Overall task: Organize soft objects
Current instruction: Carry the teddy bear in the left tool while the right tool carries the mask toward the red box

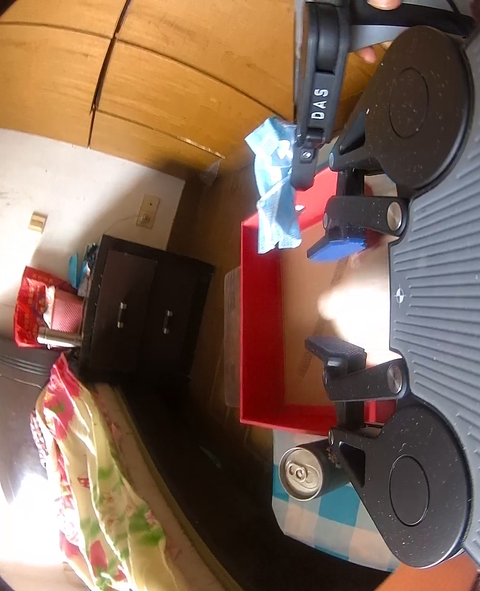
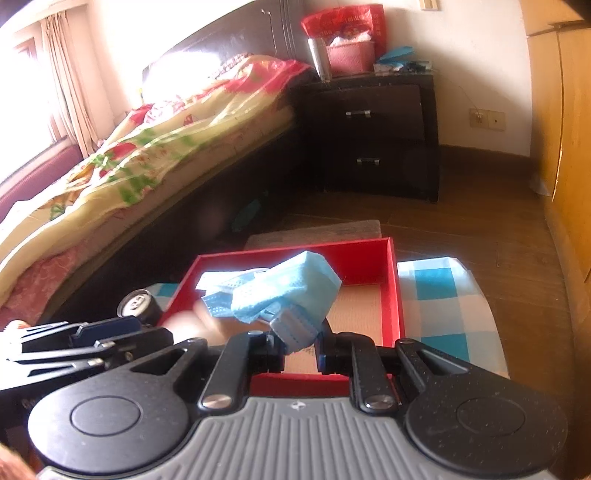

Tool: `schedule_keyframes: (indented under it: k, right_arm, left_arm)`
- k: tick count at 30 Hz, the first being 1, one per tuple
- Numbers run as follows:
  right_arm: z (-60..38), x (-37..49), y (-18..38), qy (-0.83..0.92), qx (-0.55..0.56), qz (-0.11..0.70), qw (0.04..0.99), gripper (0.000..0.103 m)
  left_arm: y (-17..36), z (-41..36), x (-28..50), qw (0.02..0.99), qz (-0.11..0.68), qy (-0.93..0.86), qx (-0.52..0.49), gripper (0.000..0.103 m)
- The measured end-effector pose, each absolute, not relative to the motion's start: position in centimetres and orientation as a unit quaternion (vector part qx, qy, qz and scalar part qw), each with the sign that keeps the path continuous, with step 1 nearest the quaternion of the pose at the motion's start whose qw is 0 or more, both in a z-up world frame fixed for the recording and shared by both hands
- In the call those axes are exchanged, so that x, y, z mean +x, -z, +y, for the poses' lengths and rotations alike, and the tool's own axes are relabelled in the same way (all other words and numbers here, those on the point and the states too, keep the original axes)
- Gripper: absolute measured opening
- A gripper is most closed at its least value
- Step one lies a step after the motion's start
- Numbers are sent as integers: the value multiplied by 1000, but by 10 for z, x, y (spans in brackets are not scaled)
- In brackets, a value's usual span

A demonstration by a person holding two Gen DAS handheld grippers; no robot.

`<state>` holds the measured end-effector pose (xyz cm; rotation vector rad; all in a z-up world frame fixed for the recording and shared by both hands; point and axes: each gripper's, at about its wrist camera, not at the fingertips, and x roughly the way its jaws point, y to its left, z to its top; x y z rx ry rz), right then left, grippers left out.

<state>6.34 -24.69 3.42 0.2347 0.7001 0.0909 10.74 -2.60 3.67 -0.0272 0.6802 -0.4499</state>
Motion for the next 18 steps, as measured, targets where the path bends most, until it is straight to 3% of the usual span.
schedule_keyframes:
  k: [7, 9, 10, 11, 14, 16, 18]
  right_arm:
    - [-252, 81, -15, -37, 111, 363, 925, 0]
    - [-252, 81, -13, -36, 111, 366, 923, 0]
    - [-252, 80, -12, -37, 114, 369, 922, 0]
    - [-251, 79, -11, -39, 114, 372, 921, 0]
    - [-247, 74, -10, -44, 100, 375, 920, 0]
    - [-247, 71, -9, -46, 98, 378, 920, 0]
    - [-249, 70, -8, -45, 98, 380, 918, 0]
  left_arm:
    - [-23, -30, 105, 903, 365, 224, 37, 47]
    - [-18, -39, 101, 890, 378, 242, 78, 59]
    - [-14, -43, 98, 881, 385, 262, 86, 76]
    - [-10, -46, 97, 877, 388, 269, 94, 83]
    - [2, -61, 92, 865, 398, 275, 135, 90]
    - [10, -67, 96, 866, 402, 265, 136, 91]
    - [20, -68, 105, 863, 427, 246, 108, 84]
